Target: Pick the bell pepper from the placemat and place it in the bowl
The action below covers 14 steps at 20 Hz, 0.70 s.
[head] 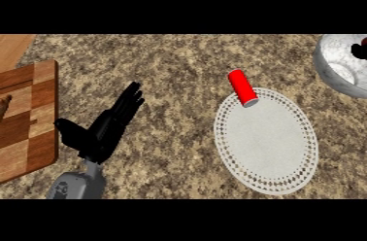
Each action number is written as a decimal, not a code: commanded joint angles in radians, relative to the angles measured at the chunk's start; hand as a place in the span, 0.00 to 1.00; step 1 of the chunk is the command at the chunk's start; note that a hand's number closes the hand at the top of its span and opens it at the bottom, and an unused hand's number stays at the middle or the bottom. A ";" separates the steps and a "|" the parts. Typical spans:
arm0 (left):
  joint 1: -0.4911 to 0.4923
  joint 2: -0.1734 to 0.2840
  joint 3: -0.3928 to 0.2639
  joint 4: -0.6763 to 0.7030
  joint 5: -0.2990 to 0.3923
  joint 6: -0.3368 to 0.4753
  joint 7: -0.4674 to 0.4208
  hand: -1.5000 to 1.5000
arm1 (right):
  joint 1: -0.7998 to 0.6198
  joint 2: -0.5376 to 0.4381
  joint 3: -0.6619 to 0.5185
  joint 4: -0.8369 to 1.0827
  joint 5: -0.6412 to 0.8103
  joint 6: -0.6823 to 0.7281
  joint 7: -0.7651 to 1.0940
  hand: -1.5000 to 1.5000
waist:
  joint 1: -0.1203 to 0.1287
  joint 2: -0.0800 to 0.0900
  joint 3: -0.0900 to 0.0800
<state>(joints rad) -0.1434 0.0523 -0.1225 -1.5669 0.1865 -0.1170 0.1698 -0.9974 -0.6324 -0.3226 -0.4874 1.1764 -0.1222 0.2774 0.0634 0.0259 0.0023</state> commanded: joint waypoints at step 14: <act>0.044 -0.006 -0.012 -0.020 -0.013 0.008 -0.003 0.50 | -0.013 0.034 -0.417 0.086 -0.419 -0.297 -0.396 0.00 | -0.019 -0.011 0.006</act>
<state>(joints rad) -0.1379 0.0422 -0.1291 -1.5755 0.1735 -0.1048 0.1723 -1.0166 -0.6293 -0.6239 -0.3528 0.8889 -0.3261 0.0132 0.0544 0.0251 0.0078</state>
